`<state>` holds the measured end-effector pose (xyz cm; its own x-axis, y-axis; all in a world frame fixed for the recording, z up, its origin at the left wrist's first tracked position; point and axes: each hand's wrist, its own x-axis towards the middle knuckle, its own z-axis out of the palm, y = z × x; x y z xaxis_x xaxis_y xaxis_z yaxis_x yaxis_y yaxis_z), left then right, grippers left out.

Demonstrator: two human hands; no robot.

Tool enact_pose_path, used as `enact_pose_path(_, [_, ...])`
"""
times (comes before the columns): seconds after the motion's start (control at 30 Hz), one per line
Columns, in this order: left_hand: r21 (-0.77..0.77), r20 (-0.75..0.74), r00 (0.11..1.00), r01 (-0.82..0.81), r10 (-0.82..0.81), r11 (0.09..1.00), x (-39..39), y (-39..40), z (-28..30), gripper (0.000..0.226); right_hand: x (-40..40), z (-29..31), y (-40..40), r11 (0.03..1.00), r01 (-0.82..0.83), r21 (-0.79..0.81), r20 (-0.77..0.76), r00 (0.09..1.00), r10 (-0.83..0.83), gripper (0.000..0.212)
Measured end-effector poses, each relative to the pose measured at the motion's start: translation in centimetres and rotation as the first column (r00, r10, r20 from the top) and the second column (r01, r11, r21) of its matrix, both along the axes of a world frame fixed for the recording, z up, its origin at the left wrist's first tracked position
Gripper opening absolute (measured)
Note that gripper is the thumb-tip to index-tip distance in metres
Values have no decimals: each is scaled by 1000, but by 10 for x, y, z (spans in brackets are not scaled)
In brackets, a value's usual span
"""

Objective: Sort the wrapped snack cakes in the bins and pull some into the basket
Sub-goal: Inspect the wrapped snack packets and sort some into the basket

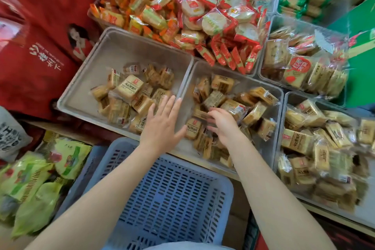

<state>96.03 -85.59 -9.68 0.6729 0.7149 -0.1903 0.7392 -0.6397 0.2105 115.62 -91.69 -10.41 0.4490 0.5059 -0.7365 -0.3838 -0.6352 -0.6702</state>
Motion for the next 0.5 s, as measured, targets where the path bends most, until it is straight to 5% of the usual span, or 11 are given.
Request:
enact_pose_path(0.2, [-3,-21,1000,-12,12,1000,1,-2,1,93,2,3,5,968,-252,-8,39,967,253,32])
enact_pose_path(0.33, [45,-8,1000,-9,9,999,0,-3,1,93,18,30,-20,815,-579,-36,276,778,565,36])
enact_pose_path(0.5, [115,98,992,63,-75,991,16,-42,2,86,48,50,-72,757,-623,-197,393,658,643,29])
